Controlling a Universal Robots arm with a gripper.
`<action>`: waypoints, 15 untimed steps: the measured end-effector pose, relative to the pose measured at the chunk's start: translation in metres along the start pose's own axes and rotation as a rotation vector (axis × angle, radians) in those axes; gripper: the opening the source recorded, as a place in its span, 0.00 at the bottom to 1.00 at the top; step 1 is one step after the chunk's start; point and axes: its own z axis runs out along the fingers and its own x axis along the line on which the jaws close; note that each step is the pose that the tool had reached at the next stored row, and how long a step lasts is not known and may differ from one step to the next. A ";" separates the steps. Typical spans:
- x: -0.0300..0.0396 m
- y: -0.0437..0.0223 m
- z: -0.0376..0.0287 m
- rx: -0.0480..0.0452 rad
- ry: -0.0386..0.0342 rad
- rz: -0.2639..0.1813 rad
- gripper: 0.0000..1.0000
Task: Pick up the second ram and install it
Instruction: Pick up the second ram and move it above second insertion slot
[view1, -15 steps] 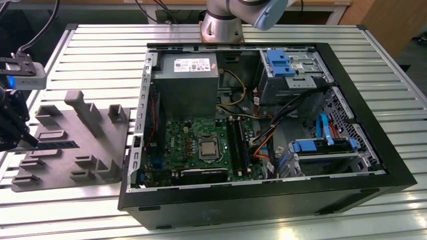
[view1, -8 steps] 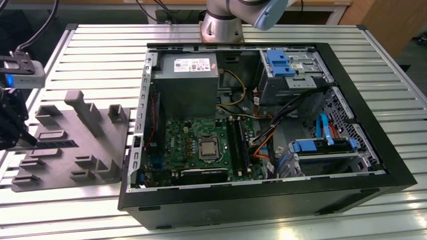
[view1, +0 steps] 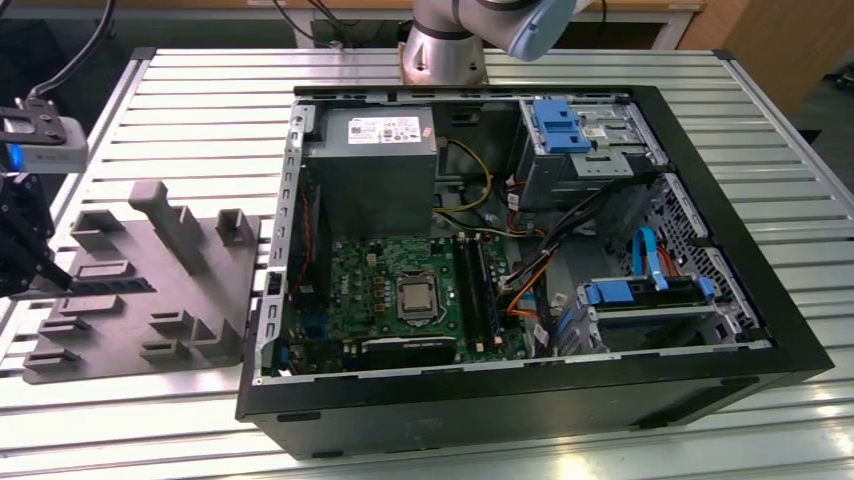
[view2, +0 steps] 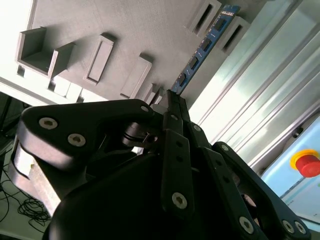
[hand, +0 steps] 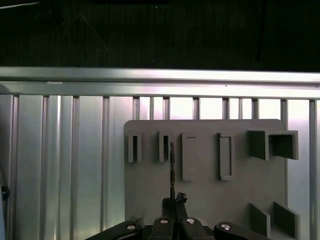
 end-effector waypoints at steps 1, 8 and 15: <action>0.0000 0.0000 -0.0004 0.0001 -0.0002 0.000 0.12; -0.0001 0.0000 -0.0039 0.0000 -0.0018 0.000 0.12; -0.0002 0.0001 -0.0083 0.0001 -0.0037 0.000 0.12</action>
